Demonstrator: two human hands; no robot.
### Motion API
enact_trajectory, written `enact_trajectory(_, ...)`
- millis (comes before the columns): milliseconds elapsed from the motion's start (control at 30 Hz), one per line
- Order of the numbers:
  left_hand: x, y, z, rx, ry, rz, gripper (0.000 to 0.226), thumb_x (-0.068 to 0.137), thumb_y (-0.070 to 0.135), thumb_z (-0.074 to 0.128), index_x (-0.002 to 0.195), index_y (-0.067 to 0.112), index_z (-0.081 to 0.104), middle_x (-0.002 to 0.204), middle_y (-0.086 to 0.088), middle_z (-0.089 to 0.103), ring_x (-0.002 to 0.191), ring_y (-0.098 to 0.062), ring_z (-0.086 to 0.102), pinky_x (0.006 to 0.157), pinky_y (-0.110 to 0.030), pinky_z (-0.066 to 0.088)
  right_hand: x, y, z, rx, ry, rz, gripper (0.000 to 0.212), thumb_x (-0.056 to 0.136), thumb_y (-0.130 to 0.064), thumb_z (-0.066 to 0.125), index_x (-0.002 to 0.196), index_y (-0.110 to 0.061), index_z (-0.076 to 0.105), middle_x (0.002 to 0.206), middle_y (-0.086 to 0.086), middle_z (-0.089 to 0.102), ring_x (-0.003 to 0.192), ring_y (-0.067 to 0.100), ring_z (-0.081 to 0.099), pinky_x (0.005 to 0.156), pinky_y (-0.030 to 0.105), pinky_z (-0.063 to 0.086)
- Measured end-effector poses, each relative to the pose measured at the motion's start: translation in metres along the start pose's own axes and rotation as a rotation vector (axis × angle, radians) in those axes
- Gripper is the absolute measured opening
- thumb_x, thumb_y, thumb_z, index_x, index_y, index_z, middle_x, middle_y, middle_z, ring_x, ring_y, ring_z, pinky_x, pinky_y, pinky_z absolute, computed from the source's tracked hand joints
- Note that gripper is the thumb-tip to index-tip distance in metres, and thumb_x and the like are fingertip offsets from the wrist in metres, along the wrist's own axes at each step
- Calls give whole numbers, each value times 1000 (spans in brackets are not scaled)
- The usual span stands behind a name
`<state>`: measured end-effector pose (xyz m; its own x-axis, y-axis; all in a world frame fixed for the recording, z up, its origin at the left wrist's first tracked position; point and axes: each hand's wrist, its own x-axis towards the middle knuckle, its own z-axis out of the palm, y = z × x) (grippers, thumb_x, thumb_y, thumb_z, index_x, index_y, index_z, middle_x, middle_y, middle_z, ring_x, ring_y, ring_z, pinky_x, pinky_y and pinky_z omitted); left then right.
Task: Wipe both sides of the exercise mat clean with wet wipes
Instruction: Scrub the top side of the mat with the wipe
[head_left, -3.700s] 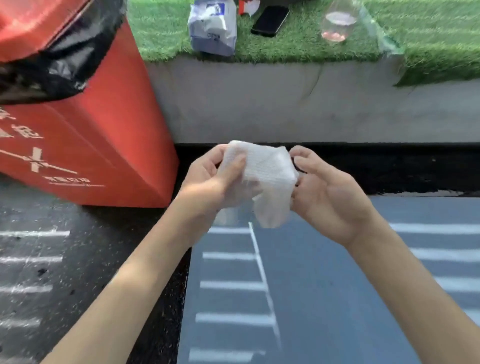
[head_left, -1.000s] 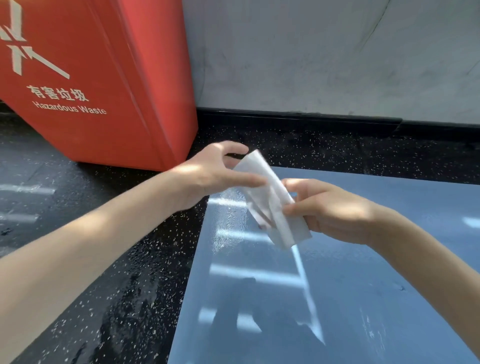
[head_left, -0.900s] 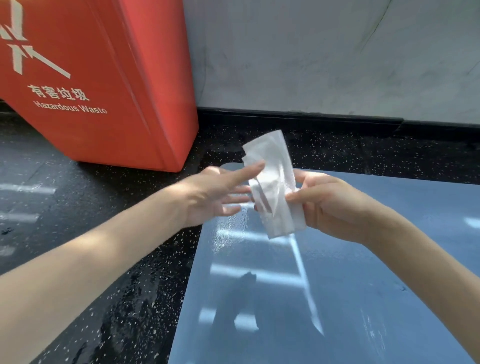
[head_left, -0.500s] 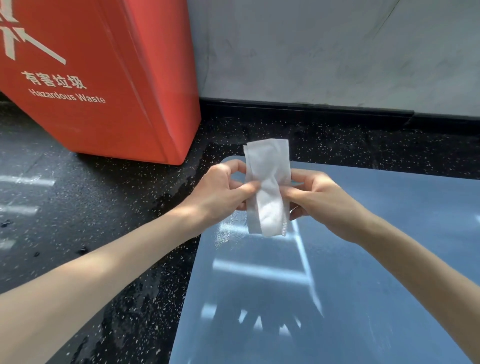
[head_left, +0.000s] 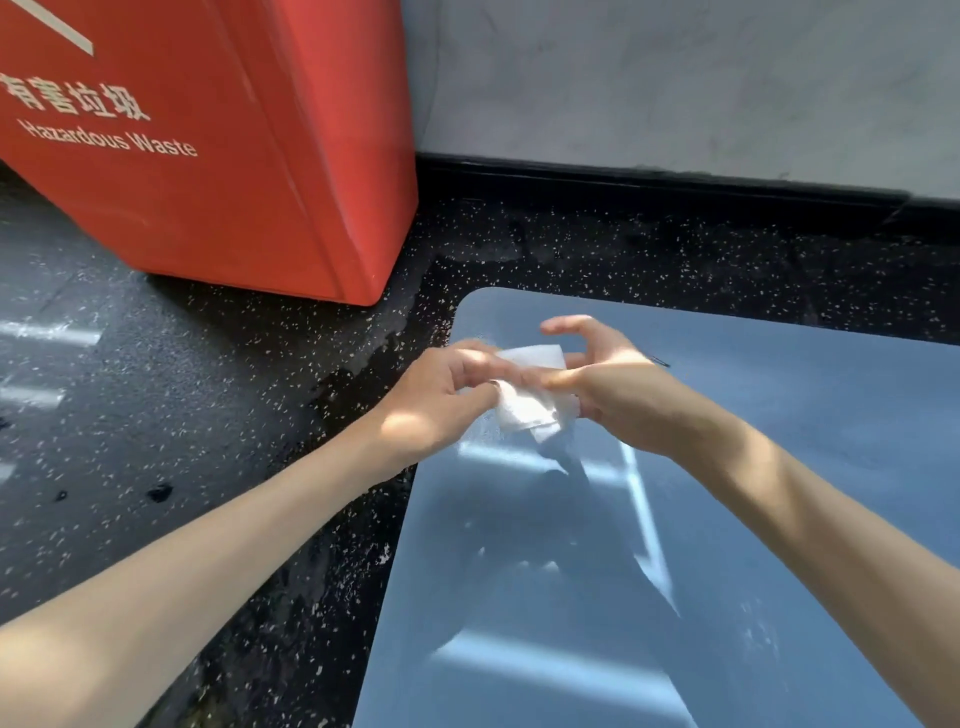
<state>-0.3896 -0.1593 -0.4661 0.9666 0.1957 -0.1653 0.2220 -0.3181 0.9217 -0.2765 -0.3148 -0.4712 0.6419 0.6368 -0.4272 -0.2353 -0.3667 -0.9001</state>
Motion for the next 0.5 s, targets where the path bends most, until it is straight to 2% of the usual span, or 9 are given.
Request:
enact_trajectory(33,2,-10,-4,51,9,0,31,89,-3,57,103,18,75,111,10,66,101,-3,62,95,-21,47,11,3,1,-48,32,24,46,77,-10,77,117,-13,56,102,16,70,89,32,68,78,38,52)
enact_trajectory(100,11,-38,-18,276,60,28,30,88,8,69,114,24,68,117,16,63,107,2,56,102,-22,43,40,5,0,-169,172,-32,30,79,-5,73,108,-3,64,92,10,70,82,24,67,67,27,50)
enact_trajectory(167,22,-63,-35,591,5,26,59,85,24,76,139,19,52,141,9,50,131,-3,40,116,-24,27,74,2,-1,-407,360,-187,8,82,-6,63,89,-5,67,77,1,62,69,15,57,56,21,40)
enact_trajectory(233,34,-78,-47,807,-131,25,88,83,37,76,153,15,28,160,5,24,148,-12,16,120,-25,10,106,-6,6,-705,480,-331,10,83,-3,55,81,-7,65,80,4,58,73,17,52,61,23,39)
enact_trajectory(267,42,-83,-51,872,-185,40,97,82,43,75,156,15,19,164,5,13,151,-14,6,120,-26,6,121,-8,11,-814,478,-393,15,83,1,53,86,-5,66,88,6,58,79,21,54,68,26,44)
enact_trajectory(333,57,-89,-56,934,-257,75,106,81,49,74,158,16,9,165,5,2,151,-16,-3,121,-30,4,147,-8,23,-946,364,-460,19,84,4,49,94,-1,65,99,12,56,87,28,56,73,34,47)
enact_trajectory(400,70,-93,-59,975,-312,86,108,82,52,72,158,16,4,165,4,-4,151,-18,-6,120,-30,1,161,-2,34,-973,250,-396,17,89,-6,48,98,-3,62,101,12,54,91,28,52,74,36,43)
enact_trajectory(500,79,-101,-64,942,-395,56,109,84,54,68,158,18,-3,165,7,-8,151,-15,-7,121,-32,1,167,16,42,-1051,174,-439,27,89,-27,46,76,-6,58,92,2,47,86,19,45,67,33,39)
